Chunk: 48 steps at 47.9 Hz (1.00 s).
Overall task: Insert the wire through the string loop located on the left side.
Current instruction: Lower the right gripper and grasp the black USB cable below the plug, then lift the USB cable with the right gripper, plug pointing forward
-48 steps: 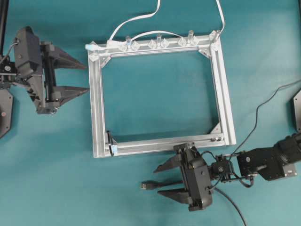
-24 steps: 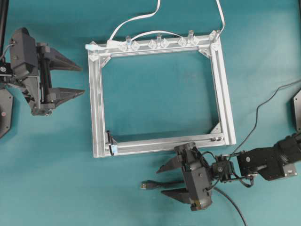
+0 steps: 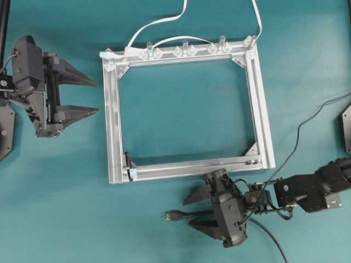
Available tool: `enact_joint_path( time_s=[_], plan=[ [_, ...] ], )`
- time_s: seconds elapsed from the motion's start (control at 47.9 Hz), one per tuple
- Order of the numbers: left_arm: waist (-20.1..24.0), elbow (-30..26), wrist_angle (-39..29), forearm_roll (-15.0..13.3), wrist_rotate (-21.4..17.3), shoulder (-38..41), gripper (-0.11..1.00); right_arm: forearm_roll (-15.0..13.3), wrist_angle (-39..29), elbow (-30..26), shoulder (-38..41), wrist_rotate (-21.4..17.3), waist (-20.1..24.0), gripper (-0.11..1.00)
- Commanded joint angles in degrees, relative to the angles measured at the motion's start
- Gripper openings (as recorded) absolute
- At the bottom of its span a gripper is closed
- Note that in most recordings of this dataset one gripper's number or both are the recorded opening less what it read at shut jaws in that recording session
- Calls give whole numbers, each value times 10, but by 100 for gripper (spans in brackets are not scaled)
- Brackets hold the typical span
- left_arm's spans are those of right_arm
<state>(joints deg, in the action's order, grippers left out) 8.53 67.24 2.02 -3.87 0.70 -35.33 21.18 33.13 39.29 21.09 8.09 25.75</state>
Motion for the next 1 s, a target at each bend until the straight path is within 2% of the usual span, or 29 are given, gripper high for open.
enact_joint_path(
  time_s=[0.0, 0.271, 0.376, 0.417, 0.563, 0.626, 0.981],
  plan=[
    [-4, -5, 2, 2, 4, -2, 84, 4, -6, -7, -7, 1, 4, 71],
    [-6, -5, 2, 2, 3, -2, 84, 31, -24, -8, -6, 1, 4, 71],
    [-6, -4, 2, 2, 3, -2, 84, 37, -29, -8, -6, 1, 4, 65],
    [-7, -5, 2, 2, 4, -2, 84, 38, -35, -9, -7, 1, 4, 59],
    [-8, -5, 2, 2, 3, -2, 84, 48, -86, -19, -6, 1, 4, 19],
    [-9, -5, 2, 2, 4, -2, 84, 48, -102, -21, -6, 1, 4, 10],
    [-10, -8, 2, 2, 3, -2, 84, 48, -113, -25, -7, 1, 4, 10]
  ],
)
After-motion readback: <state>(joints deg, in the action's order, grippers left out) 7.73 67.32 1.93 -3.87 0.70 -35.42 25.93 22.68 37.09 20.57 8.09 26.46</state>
